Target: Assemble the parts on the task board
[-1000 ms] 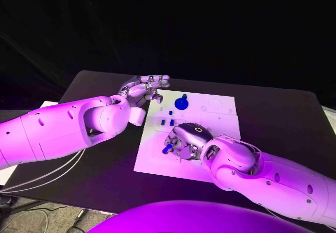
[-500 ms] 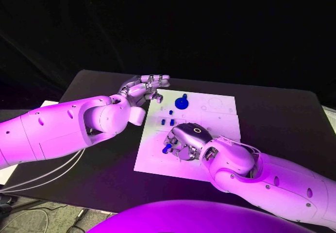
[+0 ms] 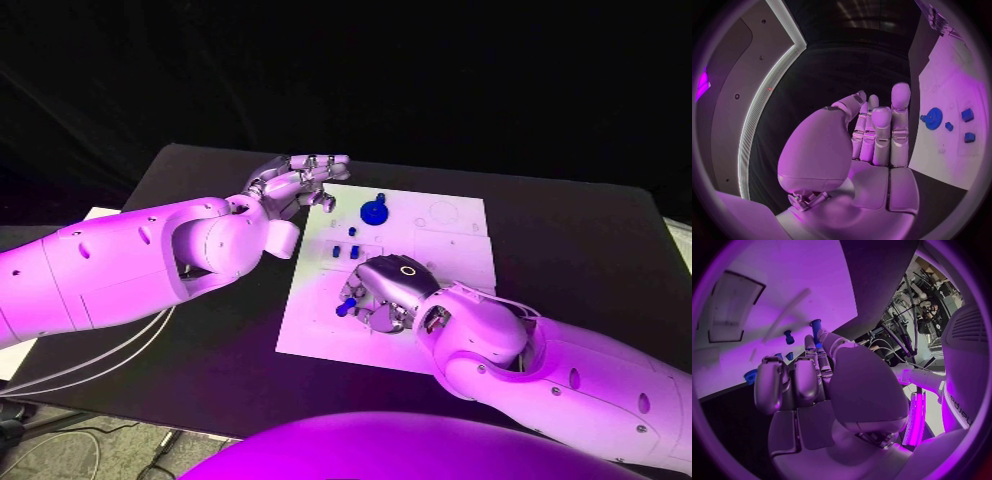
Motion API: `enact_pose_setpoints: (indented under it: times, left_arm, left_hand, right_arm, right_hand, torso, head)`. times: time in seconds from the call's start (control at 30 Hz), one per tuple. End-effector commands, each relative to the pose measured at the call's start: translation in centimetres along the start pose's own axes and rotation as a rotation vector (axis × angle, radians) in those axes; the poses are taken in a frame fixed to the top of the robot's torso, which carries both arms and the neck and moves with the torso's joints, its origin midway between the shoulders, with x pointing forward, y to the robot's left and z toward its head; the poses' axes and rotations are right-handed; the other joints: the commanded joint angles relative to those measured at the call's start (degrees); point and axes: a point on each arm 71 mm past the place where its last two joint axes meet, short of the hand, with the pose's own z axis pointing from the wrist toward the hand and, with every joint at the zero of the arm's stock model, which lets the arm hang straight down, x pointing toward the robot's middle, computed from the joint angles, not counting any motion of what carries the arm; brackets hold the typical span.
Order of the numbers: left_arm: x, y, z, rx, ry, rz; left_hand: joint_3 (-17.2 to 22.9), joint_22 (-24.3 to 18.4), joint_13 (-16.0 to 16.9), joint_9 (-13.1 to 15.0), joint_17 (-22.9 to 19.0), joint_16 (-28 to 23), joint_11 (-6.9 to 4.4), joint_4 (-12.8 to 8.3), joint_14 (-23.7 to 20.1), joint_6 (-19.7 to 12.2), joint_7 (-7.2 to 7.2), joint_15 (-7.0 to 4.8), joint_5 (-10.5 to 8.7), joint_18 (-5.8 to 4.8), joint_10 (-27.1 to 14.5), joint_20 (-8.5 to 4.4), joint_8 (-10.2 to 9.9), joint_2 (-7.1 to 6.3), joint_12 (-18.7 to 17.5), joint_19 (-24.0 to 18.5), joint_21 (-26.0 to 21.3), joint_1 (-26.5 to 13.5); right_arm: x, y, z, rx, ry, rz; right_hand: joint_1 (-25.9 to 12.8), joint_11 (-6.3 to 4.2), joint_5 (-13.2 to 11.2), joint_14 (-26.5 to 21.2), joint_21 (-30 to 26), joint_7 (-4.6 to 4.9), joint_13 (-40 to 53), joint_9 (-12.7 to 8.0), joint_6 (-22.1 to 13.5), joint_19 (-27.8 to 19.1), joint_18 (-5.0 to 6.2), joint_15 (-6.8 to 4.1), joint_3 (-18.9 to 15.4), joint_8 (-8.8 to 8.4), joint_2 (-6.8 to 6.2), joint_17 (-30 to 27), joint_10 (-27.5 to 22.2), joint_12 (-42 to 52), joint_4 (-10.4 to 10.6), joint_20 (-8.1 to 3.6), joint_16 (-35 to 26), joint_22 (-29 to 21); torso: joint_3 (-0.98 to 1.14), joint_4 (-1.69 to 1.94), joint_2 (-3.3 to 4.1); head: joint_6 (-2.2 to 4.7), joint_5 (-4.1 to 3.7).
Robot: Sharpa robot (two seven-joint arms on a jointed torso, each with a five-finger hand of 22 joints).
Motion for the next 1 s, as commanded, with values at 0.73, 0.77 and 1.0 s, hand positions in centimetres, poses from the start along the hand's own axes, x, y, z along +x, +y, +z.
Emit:
enact_pose_setpoints:
  times: [0.73, 0.77, 1.0]
  left_arm:
    - [0.37, 0.00, 0.03, 0.001, 0.025, -0.005]
    - [0.39, 0.00, 0.03, 0.001, 0.026, -0.006]
    - [0.55, 0.03, 0.03, 0.000, 0.029, -0.007]
  left_hand:
    - [-0.11, -0.22, 0.13, -0.13, -0.34, -0.08, 0.11, -0.36, -0.45, -0.22, 0.39, -0.04, 0.38, 0.66, -0.59, 0.11, 0.33, 0.40, 0.49, -0.16, -0.59, 0.13]
    - [-0.11, -0.22, 0.13, -0.13, -0.34, -0.08, 0.11, -0.36, -0.45, -0.22, 0.39, -0.04, 0.38, 0.66, -0.59, 0.11, 0.33, 0.40, 0.49, -0.16, -0.59, 0.13]
    - [-0.11, -0.22, 0.13, -0.13, -0.34, -0.08, 0.11, -0.36, -0.45, -0.22, 0.39, -0.04, 0.38, 0.66, -0.59, 0.11, 0.33, 0.40, 0.49, -0.16, -0.59, 0.13]
  right_arm:
    - [0.53, 0.11, 0.38, 0.044, 0.066, -0.059]
    - [0.53, 0.15, 0.44, 0.043, 0.066, -0.062]
    - [0.43, 0.64, 0.76, 0.028, 0.048, -0.065]
  right_hand:
    - [-0.82, -0.26, -0.10, 1.73, -0.06, 0.05, 0.08, 0.14, 0.62, -0.17, 0.71, 0.35, 0.00, 0.42, 0.05, -0.15, 0.73, -0.11, -0.22, 0.19, 0.09, -0.08]
    - [-0.82, -0.26, -0.10, 1.73, -0.06, 0.05, 0.08, 0.14, 0.62, -0.17, 0.71, 0.35, 0.00, 0.42, 0.05, -0.15, 0.73, -0.11, -0.22, 0.19, 0.09, -0.08]
    - [-1.12, -0.23, -0.11, 1.67, -0.06, 0.06, 0.05, 0.12, 0.49, -0.19, 0.71, 0.35, -0.10, 0.30, -0.10, -0.32, 0.68, -0.29, -0.23, 0.20, -0.02, -0.07]
  torso:
    - [-0.09, 0.03, -0.04]
    - [-0.10, 0.06, -0.04]
    - [-0.10, 0.09, -0.03]
  head:
    - [0.00, -0.01]
    - [0.00, 0.06]
    - [0.00, 0.15]
